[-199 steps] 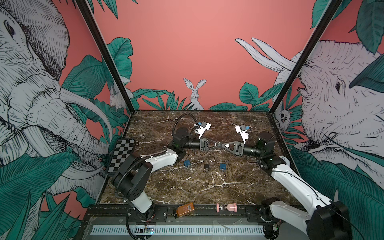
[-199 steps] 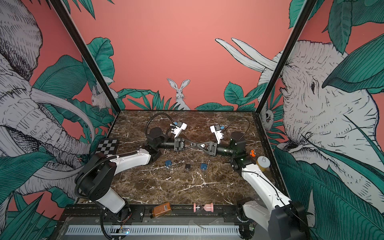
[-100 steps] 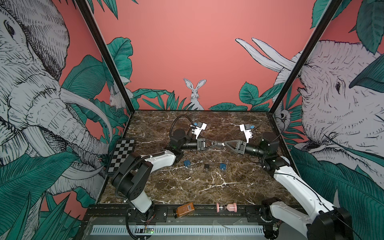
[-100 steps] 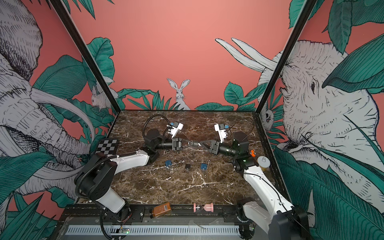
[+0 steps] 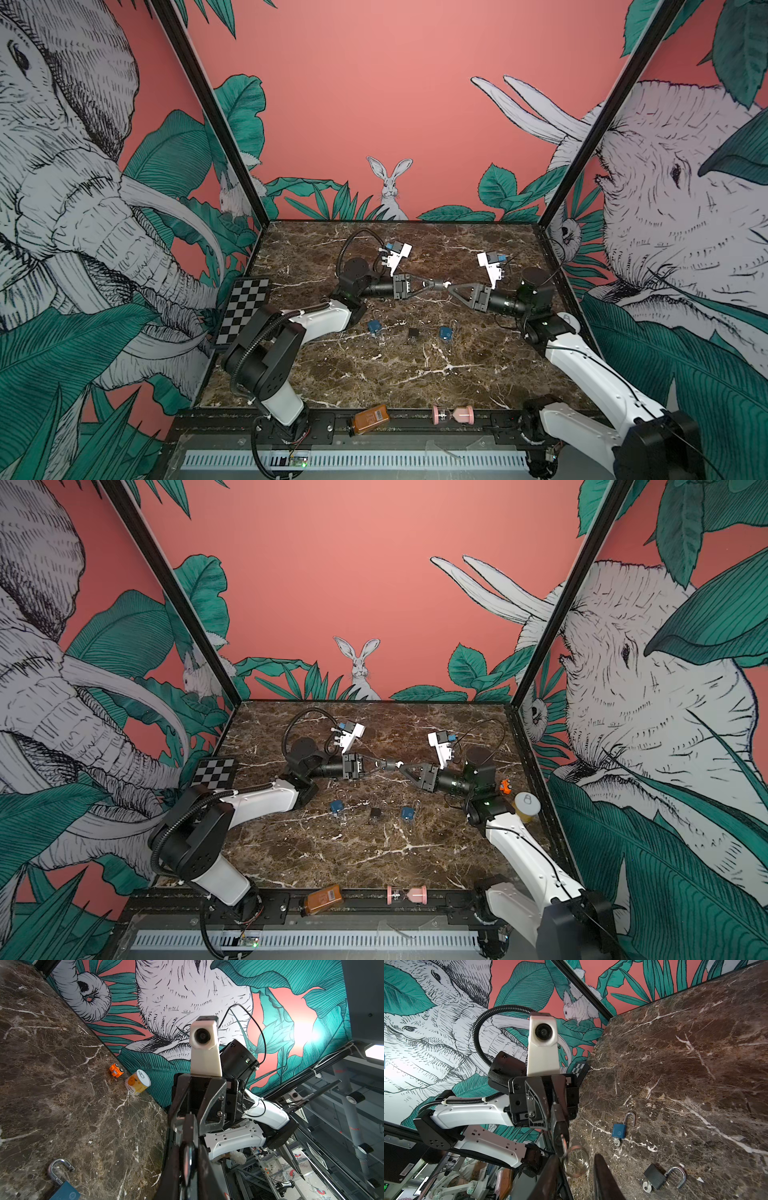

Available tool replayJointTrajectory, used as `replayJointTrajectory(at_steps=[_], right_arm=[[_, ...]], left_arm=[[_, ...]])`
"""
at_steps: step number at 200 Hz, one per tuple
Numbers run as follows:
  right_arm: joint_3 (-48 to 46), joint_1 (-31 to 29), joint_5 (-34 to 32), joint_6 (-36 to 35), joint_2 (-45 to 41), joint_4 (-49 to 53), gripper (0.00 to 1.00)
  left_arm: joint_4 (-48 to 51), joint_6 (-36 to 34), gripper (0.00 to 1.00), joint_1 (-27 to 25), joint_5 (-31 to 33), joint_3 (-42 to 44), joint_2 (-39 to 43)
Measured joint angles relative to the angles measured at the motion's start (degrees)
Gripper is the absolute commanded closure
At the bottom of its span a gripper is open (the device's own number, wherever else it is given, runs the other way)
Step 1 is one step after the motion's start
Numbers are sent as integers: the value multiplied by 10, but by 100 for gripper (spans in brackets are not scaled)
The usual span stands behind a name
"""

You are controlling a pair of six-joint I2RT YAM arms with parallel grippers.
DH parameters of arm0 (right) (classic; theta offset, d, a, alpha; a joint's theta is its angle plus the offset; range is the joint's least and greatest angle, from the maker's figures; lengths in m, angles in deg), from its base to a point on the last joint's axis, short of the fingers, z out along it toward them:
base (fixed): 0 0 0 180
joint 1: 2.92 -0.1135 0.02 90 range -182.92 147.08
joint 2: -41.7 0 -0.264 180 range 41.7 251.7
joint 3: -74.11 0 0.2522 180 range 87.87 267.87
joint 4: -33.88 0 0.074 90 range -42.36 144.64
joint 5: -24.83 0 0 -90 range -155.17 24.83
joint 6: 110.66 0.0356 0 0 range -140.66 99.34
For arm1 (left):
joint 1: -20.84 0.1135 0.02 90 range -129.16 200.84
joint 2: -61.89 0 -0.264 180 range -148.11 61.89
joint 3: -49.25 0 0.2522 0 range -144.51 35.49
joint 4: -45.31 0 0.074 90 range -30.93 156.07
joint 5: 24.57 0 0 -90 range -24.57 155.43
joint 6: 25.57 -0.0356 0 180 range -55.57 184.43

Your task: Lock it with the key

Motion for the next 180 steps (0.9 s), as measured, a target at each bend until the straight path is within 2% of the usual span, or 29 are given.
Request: replayJointTrajectory(at_steps=[180], right_arm=[[2, 0, 7, 16, 18, -36, 87]], left_arm=[[50, -31, 100, -7, -8, -1, 0]])
